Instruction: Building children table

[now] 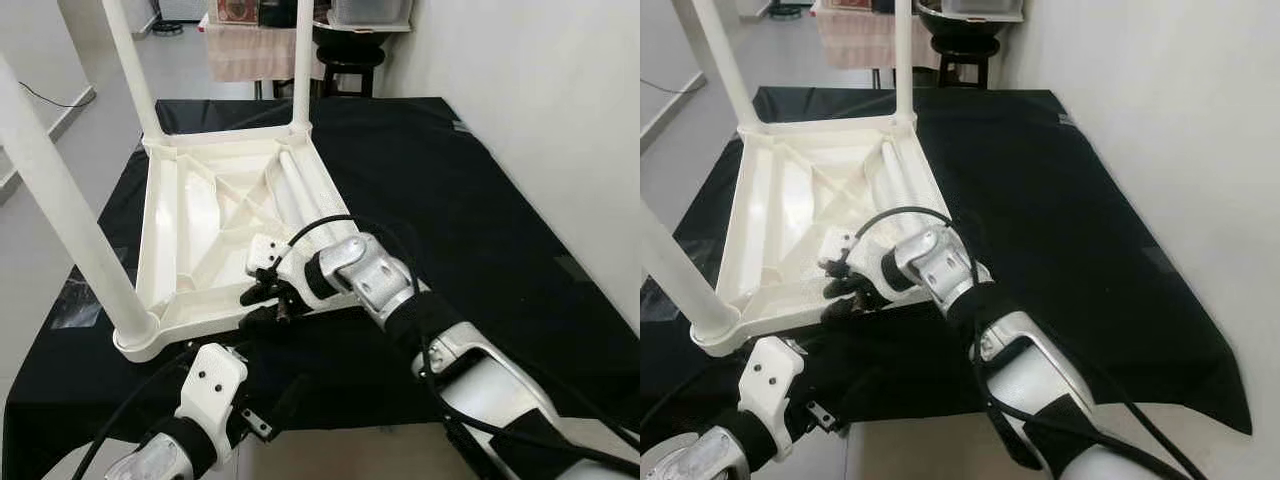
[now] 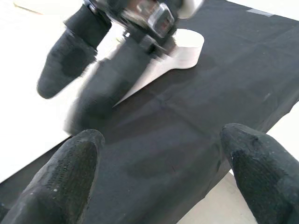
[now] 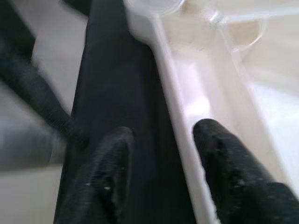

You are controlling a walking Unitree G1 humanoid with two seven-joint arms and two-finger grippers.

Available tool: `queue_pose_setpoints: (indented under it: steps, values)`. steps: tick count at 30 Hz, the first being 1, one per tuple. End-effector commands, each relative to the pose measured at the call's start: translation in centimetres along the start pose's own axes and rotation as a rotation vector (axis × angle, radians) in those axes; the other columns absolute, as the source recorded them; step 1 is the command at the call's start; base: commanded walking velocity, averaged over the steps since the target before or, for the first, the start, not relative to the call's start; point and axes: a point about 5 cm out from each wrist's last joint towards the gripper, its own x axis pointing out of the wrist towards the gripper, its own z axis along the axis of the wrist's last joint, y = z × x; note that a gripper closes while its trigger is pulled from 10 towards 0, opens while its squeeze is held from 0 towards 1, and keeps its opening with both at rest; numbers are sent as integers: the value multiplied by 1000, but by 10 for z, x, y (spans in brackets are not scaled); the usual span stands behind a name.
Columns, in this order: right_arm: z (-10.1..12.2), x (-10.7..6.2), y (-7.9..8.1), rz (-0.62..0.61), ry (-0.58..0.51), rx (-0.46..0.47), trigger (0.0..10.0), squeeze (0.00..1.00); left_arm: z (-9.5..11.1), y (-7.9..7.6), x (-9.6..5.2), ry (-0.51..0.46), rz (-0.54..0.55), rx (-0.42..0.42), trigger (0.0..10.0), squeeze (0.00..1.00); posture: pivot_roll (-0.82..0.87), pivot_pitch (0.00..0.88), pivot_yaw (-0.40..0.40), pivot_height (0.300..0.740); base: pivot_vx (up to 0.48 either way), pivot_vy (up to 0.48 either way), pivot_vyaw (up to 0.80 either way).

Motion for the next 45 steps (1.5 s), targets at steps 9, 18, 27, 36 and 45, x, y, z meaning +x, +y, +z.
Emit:
queue_pose_setpoints:
  steps: [9, 18, 27, 36, 45]
  values:
    - [-27, 10, -3, -29, 284, 64, 10000, 0, -5, 0, 0, 17, -9, -5, 10000, 0, 71, 96, -45, 740, 0, 0, 0]
    - [-28, 15, -3, -42, 363, 103, 1686, 0, -6, -2, 1, 18, -10, -8, 10000, 0, 72, 91, -50, 740, 0, 0, 0]
    - [-21, 20, -3, -23, 362, 146, 0, 0, -7, -3, 1, 16, -12, -14, 10000, 0, 69, 83, -54, 740, 0, 0, 0]
    - [0, 34, 7, 49, 199, 231, 0, 0, -6, -2, 0, 13, -12, -13, 10000, 0, 69, 86, -52, 740, 0, 0, 0]
    - [29, 52, 15, 27, 31, 306, 0, 0, -5, 0, 0, 12, -11, -12, 10000, 0, 66, 88, -47, 740, 0, 0, 0]
